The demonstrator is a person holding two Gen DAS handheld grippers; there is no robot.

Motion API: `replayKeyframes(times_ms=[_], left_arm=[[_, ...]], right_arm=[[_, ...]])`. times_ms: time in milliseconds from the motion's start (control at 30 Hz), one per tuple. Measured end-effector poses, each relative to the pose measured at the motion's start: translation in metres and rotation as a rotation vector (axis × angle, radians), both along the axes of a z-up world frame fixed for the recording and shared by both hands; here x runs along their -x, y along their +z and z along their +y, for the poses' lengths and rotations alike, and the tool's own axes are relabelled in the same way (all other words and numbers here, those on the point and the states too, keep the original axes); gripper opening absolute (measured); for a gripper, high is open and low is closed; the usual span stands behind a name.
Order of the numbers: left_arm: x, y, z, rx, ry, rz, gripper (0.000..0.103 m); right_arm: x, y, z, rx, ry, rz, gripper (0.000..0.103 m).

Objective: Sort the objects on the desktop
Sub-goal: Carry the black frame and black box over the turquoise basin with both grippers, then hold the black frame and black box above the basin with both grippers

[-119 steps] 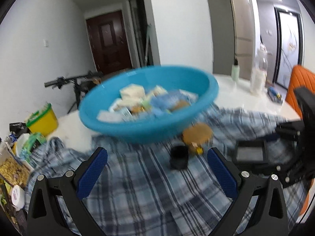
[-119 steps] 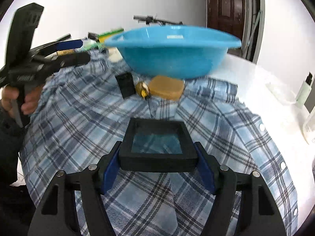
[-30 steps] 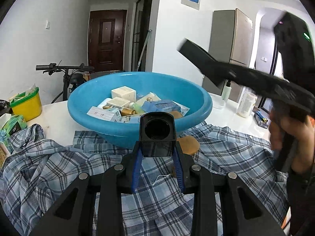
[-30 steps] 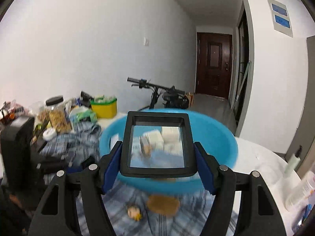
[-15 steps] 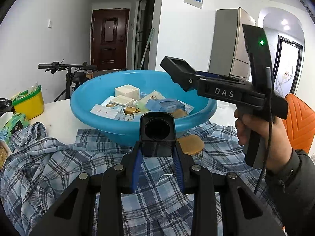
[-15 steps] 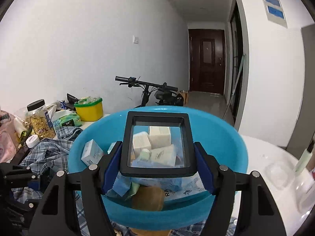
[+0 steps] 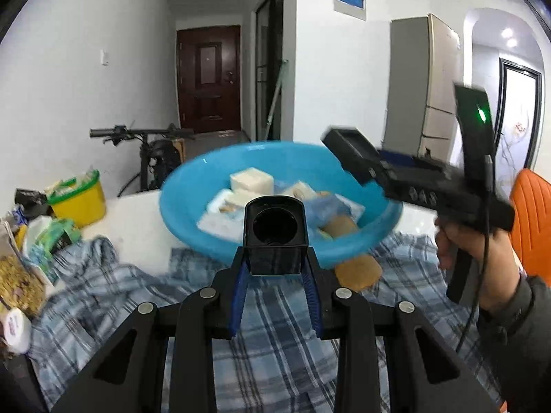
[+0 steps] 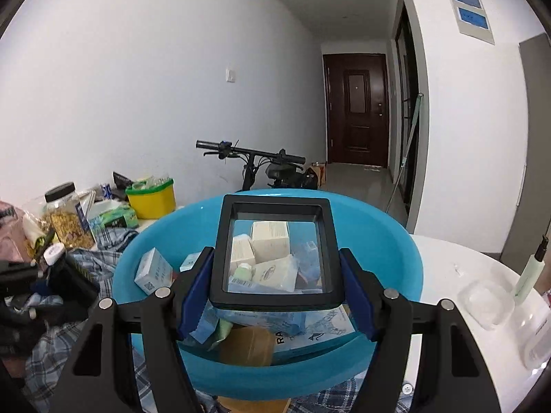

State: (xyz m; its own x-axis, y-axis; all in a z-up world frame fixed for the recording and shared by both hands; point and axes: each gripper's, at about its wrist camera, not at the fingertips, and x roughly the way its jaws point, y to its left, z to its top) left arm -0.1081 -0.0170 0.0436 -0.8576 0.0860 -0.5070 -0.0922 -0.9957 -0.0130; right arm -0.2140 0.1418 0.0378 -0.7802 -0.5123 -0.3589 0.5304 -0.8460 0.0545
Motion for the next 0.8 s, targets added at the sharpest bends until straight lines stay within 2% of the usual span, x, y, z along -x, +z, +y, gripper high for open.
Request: replayKeyframes(times_ms=[233, 367, 600, 733, 800], left_arm=[[0.033, 0.033, 0.001, 0.039, 0.038, 0.049, 0.032], [0.06, 0.041, 0.0, 0.018, 0.053, 0.077, 0.032], [0.093, 0.021, -0.002, 0.008, 0.067, 0.043, 0.032], [0.093, 0.012, -0.002, 0.054, 0.08, 0.046, 0.032], [0.093, 0.01, -0.006, 0.03, 0.081, 0.037, 0.032]], right_arm=[[0.001, -0.006, 0.0, -0.005, -0.009, 0.001, 0.069], [0.0, -0.007, 0.001, 0.001, -0.012, 0.004, 0.069], [-0.001, -0.012, 0.001, 0.01, -0.009, 0.003, 0.069], [-0.004, -0.011, -0.004, -0.009, 0.002, 0.007, 0.069], [-0.006, -0.009, -0.005, -0.012, 0.004, 0.016, 0.069]])
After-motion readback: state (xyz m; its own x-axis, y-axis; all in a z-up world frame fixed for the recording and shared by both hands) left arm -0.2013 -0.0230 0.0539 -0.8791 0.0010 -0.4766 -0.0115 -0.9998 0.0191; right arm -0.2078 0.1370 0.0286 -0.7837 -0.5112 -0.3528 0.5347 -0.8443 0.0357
